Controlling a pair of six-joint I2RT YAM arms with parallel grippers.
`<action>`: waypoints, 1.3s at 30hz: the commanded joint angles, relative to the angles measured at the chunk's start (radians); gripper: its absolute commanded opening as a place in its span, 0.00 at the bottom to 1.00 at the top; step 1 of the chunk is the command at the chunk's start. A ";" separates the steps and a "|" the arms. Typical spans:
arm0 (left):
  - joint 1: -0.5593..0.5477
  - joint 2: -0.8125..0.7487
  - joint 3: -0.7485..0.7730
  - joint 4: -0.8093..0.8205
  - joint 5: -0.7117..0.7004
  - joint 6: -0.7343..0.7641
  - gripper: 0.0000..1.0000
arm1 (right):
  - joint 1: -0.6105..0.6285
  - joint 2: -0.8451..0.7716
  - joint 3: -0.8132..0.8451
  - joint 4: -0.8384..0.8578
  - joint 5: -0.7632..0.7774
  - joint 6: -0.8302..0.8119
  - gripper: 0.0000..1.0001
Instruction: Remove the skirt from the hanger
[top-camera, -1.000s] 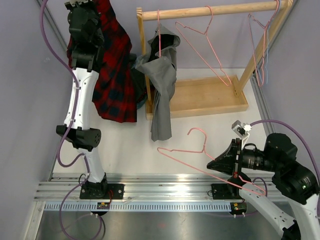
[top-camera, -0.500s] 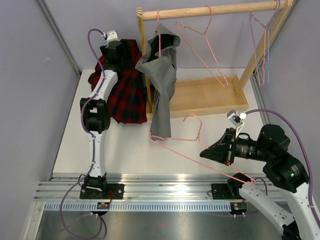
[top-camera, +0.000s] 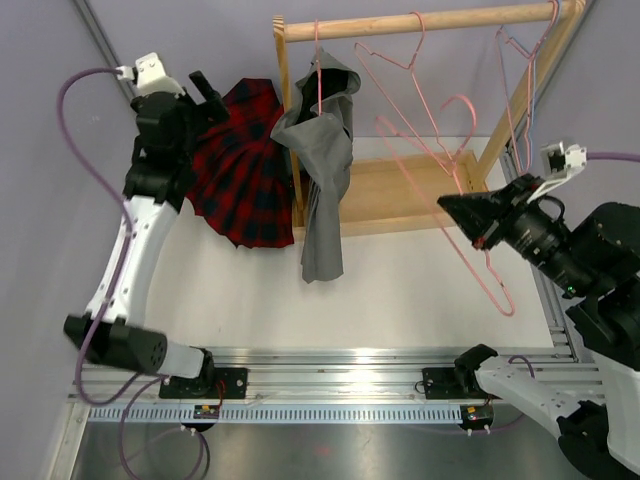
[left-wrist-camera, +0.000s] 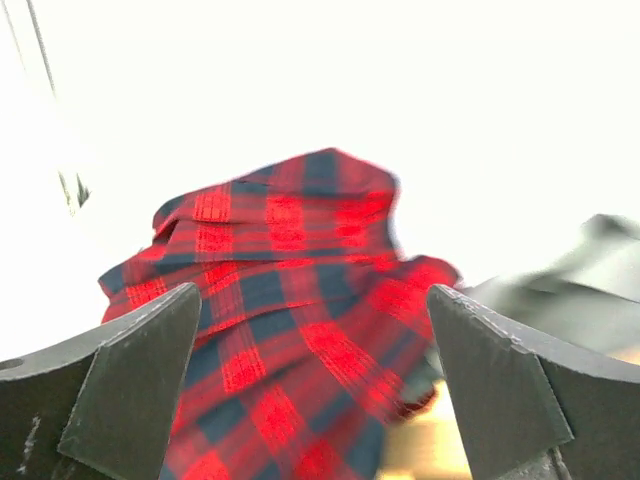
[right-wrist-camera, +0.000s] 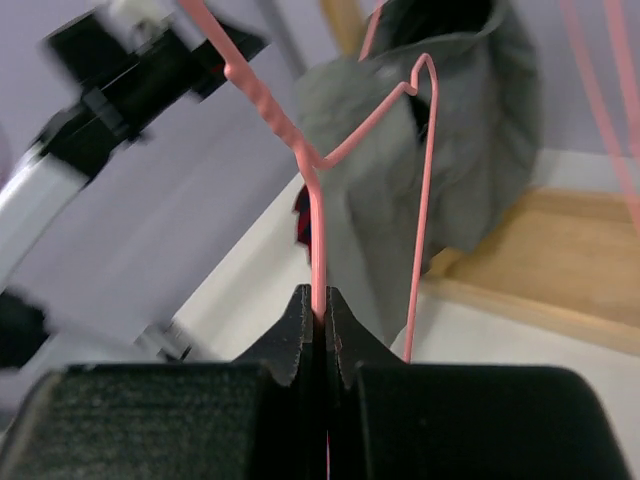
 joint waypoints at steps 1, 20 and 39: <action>-0.061 -0.194 -0.148 -0.158 0.007 0.045 0.99 | 0.001 0.091 0.103 0.034 0.337 -0.065 0.00; -0.240 -0.836 -0.732 -0.523 -0.113 -0.022 0.99 | 0.001 0.684 0.500 0.301 0.437 -0.123 0.00; -0.243 -0.877 -0.809 -0.497 -0.053 -0.014 0.99 | -0.002 0.778 0.359 0.336 0.564 -0.103 0.00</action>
